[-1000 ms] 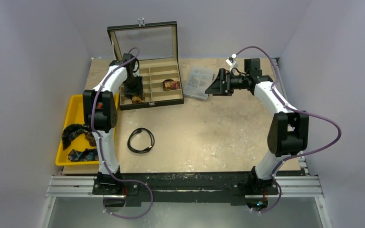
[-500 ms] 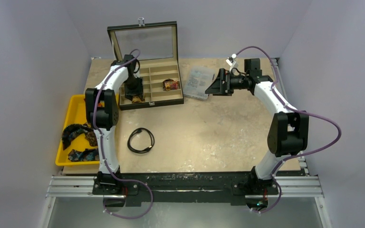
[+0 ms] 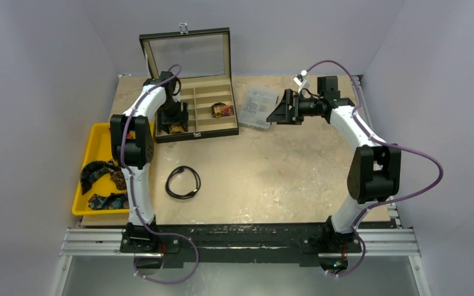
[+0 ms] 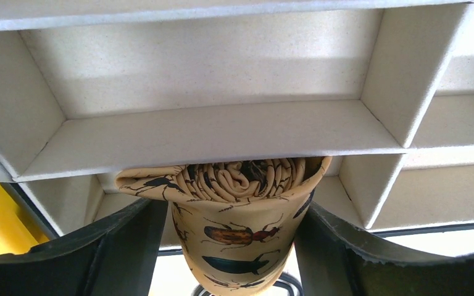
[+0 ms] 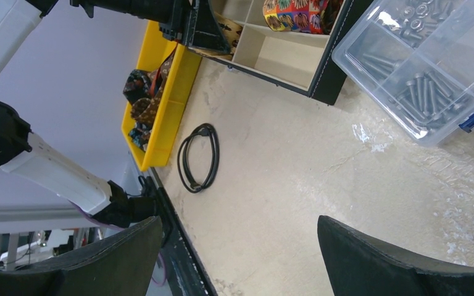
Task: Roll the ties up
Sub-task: Place the tie in the storage box.
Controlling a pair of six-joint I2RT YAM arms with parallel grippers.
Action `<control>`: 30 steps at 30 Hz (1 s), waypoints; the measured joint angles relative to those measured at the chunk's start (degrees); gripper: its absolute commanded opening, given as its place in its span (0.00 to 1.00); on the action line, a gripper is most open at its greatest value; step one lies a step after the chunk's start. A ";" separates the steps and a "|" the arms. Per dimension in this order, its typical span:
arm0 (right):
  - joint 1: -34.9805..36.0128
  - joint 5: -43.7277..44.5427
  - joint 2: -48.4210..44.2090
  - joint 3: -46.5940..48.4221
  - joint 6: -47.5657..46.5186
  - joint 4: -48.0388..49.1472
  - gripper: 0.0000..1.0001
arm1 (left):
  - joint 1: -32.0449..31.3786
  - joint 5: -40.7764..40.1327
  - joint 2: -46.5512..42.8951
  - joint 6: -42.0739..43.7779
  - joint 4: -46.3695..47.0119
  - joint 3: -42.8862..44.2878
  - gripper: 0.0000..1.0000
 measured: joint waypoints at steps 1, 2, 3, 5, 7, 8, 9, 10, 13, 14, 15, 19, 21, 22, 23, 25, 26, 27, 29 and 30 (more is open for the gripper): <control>0.00 0.00 0.00 0.00 -0.02 -0.04 0.98 | 0.00 0.00 0.00 0.02 0.02 0.00 0.71; 0.00 0.00 0.00 0.00 -0.04 -0.04 0.98 | 0.00 -0.02 -0.02 0.04 0.04 0.00 0.72; 0.00 0.00 0.00 0.00 -0.04 -0.07 0.98 | 0.00 -0.02 -0.09 0.11 0.04 0.00 0.72; 0.00 0.00 0.00 0.00 -0.11 -0.07 0.98 | 0.00 -0.09 -0.33 0.20 0.11 -0.09 0.75; 0.00 0.00 0.00 0.00 -0.13 -0.07 0.98 | 0.00 -0.52 -0.83 0.28 0.20 -0.31 0.78; 0.00 0.00 0.00 0.00 -0.13 -0.07 0.98 | 0.00 -0.76 -1.20 0.37 0.28 -0.44 0.79; 0.00 0.00 0.00 0.00 -0.13 -0.07 0.98 | 0.00 -1.01 -1.57 0.46 0.31 -0.44 0.79; 0.00 0.00 0.00 0.00 -0.15 -0.07 0.98 | 0.00 -1.27 -1.97 0.63 0.39 -0.46 0.80; 0.00 0.00 0.00 0.00 -0.15 -0.07 0.98 | 0.00 -1.68 -3.19 1.22 0.81 -0.55 0.79; 0.00 0.00 0.00 0.00 -0.13 -0.07 0.98 | 0.00 -1.79 -3.65 1.25 1.20 -0.81 0.79; 0.00 0.00 0.00 0.00 -0.15 -0.07 0.98 | 0.00 -1.84 -4.09 1.27 1.75 -1.18 0.78; 0.00 0.00 0.00 0.00 -0.13 -0.07 0.98 | 0.00 -1.92 -4.74 1.29 3.74 -2.34 0.71; 0.00 0.00 0.00 0.00 -0.15 -0.07 0.98 | 0.00 -1.81 -4.74 1.42 4.68 -2.69 0.64; 0.00 0.00 0.00 0.00 -0.15 -0.07 0.98 | 0.00 -1.70 -4.74 1.44 4.90 -2.73 0.60; 0.00 0.00 0.00 0.00 -0.15 -0.07 0.98 | 0.00 -1.53 -4.74 1.46 5.29 -2.84 0.56; 0.00 0.00 0.00 0.00 -0.15 -0.07 0.98 | 0.00 -0.83 -4.74 1.42 6.03 -3.15 0.52; 0.00 0.00 0.00 0.00 -0.17 -0.07 0.98 | 0.00 -0.37 -4.74 1.38 6.40 -3.39 0.51; 0.00 0.00 0.00 0.00 -0.17 -0.09 0.98 | -0.02 -0.11 -4.74 1.29 6.62 -3.65 0.50; 0.00 0.00 0.00 0.00 -0.24 -0.15 0.98 | 0.00 0.20 -4.74 1.20 7.15 -4.22 0.49; 0.00 0.02 0.00 0.00 -0.31 -0.26 0.98 | -0.02 0.20 -4.74 1.20 7.45 -4.52 0.48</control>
